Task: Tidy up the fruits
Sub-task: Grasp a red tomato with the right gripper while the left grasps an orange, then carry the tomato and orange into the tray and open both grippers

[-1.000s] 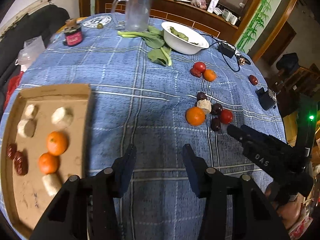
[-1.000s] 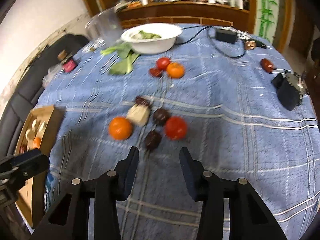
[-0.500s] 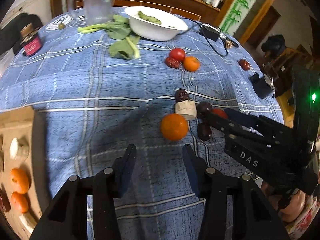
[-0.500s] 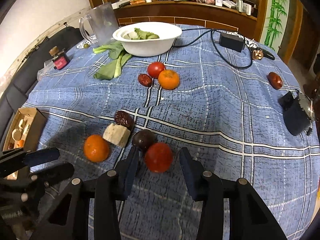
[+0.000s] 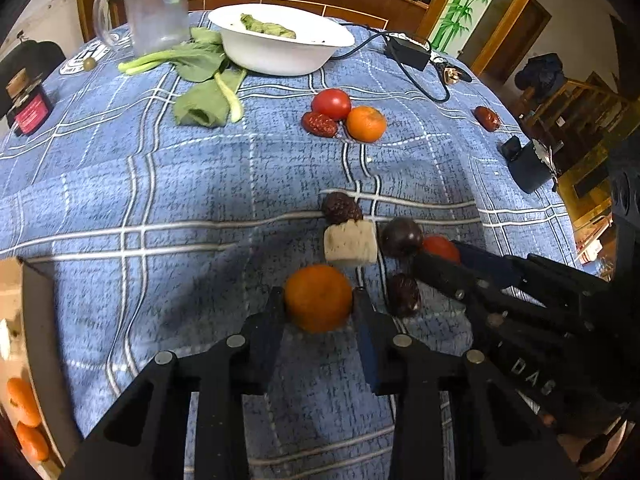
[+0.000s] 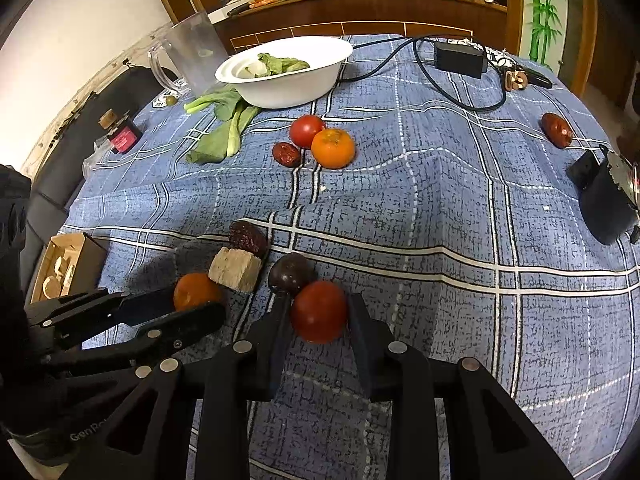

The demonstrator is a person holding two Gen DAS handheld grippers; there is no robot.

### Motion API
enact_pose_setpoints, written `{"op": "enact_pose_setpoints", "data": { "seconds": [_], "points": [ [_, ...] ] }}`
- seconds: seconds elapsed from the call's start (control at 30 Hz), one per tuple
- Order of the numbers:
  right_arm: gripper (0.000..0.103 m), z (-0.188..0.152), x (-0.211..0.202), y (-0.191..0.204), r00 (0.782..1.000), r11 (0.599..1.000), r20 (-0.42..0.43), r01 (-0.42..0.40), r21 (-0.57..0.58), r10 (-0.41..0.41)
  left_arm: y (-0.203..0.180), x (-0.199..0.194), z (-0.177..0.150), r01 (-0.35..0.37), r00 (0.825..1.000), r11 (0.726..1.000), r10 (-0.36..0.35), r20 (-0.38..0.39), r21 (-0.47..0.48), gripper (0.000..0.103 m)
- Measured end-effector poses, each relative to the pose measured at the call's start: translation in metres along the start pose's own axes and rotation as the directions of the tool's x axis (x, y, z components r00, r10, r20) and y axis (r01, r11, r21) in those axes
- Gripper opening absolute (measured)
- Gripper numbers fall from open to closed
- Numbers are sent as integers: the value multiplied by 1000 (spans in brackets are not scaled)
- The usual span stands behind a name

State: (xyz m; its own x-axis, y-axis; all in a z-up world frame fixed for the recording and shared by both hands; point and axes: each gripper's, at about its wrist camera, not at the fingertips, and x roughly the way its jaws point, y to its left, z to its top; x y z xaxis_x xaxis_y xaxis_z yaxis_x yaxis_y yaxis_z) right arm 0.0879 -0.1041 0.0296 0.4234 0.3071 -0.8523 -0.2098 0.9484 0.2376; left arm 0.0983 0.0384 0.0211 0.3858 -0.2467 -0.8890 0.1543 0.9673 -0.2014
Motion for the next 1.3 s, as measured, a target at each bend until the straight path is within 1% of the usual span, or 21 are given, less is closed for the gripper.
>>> {"op": "enact_pose_setpoints", "data": {
  "seconds": [0.1,0.2,0.33,0.47,0.57,0.63,0.73,0.8,0.93,1.0,1.07,1.13,1.2,1.3],
  "points": [
    [31,-3,-10,0,1000,1000,3,-5,12,5,1,-19,-11,-17,1000,1000,17,20,0,32],
    [31,-7,-26,2,1000,999,13,-26,22,26,9,-49,-27,-11,999,1000,12,53,-28,32],
    [31,-16,-47,18,997,997,19,-75,30,75,37,-100,-56,4,993,992,11,117,-127,32],
    [31,-21,-59,51,990,990,22,-143,15,142,77,-147,-86,-30,985,975,67,162,-218,32],
    [31,-24,-62,86,981,981,9,-192,-17,192,112,-180,-108,-101,971,953,157,180,-287,32],
    [31,-27,-62,113,975,974,-7,-221,-50,221,136,-200,-124,-137,959,931,210,188,-339,32],
    [32,-36,-59,164,963,955,-45,-270,-124,266,173,-228,-152,-170,945,888,271,186,-427,32],
    [32,-44,-56,192,957,942,-66,-290,-168,282,191,-240,-167,-169,939,868,286,193,-467,32],
    [32,-60,-51,244,940,913,-116,-339,-229,320,222,-254,-192,-151,936,838,291,196,-525,32],
    [32,-70,-48,260,933,901,-137,-359,-244,334,239,-257,-203,-140,937,823,290,196,-551,32],
    [32,-77,-45,272,931,895,-152,-361,-262,331,251,-257,-213,-136,937,813,292,194,-566,32],
    [32,-86,-42,286,932,889,-168,-358,-284,321,264,-251,-218,-125,944,804,277,181,-581,32],
    [32,-93,-41,294,934,887,-177,-353,-297,312,272,-242,-220,-120,951,805,262,166,-582,32],
    [32,-98,-33,305,937,890,-188,-340,-305,293,273,-228,-213,-102,962,826,224,157,-555,32]
  ]
}}
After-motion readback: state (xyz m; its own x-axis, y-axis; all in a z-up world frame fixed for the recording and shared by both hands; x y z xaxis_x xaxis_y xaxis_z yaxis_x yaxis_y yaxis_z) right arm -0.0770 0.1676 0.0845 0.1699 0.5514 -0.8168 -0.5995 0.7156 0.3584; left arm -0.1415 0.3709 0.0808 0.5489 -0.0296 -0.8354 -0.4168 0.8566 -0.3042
